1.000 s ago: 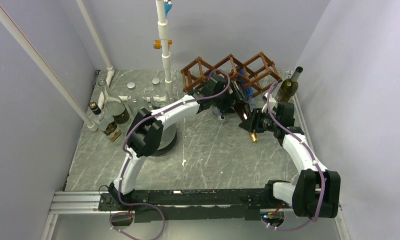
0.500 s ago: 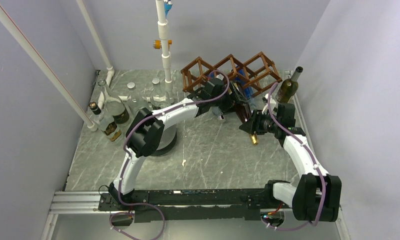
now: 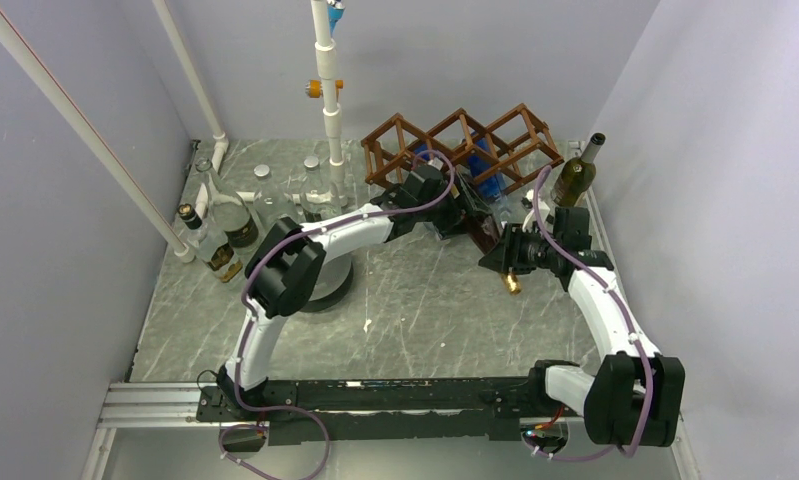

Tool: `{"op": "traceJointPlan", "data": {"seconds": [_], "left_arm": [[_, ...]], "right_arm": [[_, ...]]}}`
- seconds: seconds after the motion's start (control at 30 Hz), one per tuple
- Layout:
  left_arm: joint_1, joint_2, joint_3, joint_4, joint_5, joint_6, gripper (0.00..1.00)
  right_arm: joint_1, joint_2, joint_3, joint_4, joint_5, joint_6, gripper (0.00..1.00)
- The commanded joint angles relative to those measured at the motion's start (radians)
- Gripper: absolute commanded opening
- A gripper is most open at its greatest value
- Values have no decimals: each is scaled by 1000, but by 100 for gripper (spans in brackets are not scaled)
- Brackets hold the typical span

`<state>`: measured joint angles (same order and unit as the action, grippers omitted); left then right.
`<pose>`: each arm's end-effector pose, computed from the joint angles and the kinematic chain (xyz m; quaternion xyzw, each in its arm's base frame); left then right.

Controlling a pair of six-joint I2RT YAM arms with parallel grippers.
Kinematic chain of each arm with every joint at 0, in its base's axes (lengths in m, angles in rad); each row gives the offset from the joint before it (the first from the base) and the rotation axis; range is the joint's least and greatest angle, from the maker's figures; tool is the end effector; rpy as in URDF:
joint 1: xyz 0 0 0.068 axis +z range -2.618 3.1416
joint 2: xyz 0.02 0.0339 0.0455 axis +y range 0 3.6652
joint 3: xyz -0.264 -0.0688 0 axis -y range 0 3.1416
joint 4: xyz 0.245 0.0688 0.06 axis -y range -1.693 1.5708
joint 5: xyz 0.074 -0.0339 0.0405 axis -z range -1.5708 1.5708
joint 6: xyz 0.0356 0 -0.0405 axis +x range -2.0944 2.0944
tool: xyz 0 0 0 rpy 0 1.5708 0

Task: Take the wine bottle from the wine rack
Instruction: Pick up the wine bottle from the wine rack, then place the wine bottle at the center of the board.

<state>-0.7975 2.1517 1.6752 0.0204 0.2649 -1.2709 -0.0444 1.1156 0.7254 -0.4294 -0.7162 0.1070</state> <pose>0.3477 -0.3696 0.2274 -0.1294 0.8342 -0.5079 0.1717 0.2230 0.0135 0.2392 -0.0623 0.8785 0.3367 0.3332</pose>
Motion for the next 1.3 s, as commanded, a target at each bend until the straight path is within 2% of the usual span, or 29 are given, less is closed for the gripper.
{"op": "traceJointPlan", "data": {"seconds": [0.0, 0.4, 0.6, 1.03, 1.27], "left_arm": [[-12, -96, 16, 181, 8, 62, 84], [-44, -192, -51, 220, -7, 68, 86], [-69, -288, -150, 237, -68, 64, 86], [-101, -458, -336, 280, -188, 39, 88], [-120, -556, -458, 302, -260, 8, 88]], "right_arm": [[22, -90, 151, 98, -204, -113, 0], [24, -139, 342, -270, -148, -350, 0], [32, -164, 401, -422, -175, -444, 0], [107, -157, 458, -576, -217, -608, 0], [240, -130, 439, -576, -168, -623, 0]]}}
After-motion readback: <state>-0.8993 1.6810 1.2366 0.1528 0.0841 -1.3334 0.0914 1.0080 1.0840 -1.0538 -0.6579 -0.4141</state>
